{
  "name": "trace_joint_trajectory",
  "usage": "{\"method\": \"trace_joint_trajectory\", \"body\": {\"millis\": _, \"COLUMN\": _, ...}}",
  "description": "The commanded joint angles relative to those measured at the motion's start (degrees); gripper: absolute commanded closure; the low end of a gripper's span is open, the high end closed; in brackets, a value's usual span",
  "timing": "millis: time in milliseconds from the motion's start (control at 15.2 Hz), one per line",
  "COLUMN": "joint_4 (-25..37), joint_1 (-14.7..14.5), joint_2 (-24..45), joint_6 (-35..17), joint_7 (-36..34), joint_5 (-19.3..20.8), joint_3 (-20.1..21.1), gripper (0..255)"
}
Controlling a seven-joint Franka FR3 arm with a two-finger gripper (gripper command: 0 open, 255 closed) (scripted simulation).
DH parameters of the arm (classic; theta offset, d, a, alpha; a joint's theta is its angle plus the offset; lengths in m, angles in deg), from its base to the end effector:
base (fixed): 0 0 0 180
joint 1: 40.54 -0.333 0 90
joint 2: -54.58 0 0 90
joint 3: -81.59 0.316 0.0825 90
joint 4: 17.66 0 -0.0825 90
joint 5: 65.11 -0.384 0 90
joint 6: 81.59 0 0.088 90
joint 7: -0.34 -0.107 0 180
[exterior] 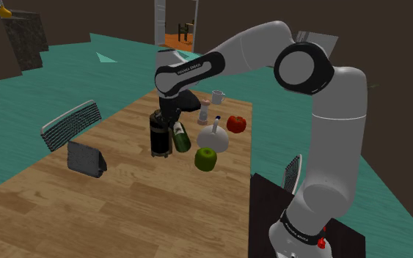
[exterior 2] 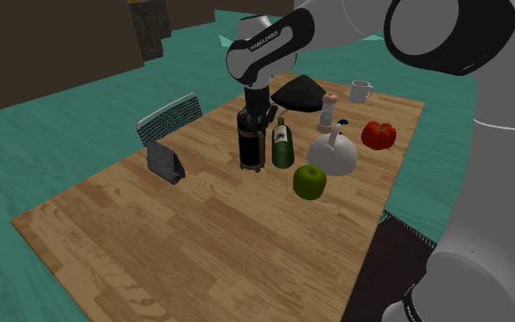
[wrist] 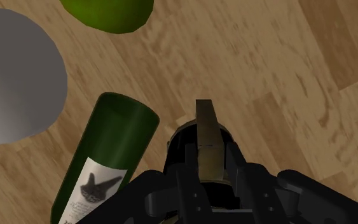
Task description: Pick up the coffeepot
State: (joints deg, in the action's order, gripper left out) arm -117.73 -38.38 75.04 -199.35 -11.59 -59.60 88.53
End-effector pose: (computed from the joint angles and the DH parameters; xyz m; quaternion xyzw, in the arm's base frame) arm 0.6418 0.0422 0.3666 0.9986 -0.0423 -0.0193 0.0239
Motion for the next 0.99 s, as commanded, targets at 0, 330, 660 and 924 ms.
{"method": "trace_joint_trajectory", "body": {"millis": 0, "joint_4": 0.61, "joint_1": 0.02, "joint_2": -0.47, "joint_6": 1.02, "joint_7": 0.11, "joint_5": -0.09, "joint_3": 0.03, "gripper": 255}}
{"method": "trace_joint_trajectory", "body": {"millis": 330, "joint_4": 2.68, "joint_1": 0.05, "joint_2": -1.77, "joint_6": 4.38, "joint_7": 0.40, "joint_5": -0.37, "joint_3": 0.13, "gripper": 255}}
{"method": "trace_joint_trajectory", "body": {"millis": 660, "joint_4": 5.10, "joint_1": 0.05, "joint_2": -2.81, "joint_6": 7.82, "joint_7": 0.66, "joint_5": -0.60, "joint_3": 0.21, "gripper": 255}}
{"method": "trace_joint_trajectory", "body": {"millis": 924, "joint_4": 6.81, "joint_1": 0.04, "joint_2": -3.34, "joint_6": 10.05, "joint_7": 0.81, "joint_5": -0.73, "joint_3": 0.25, "gripper": 255}}
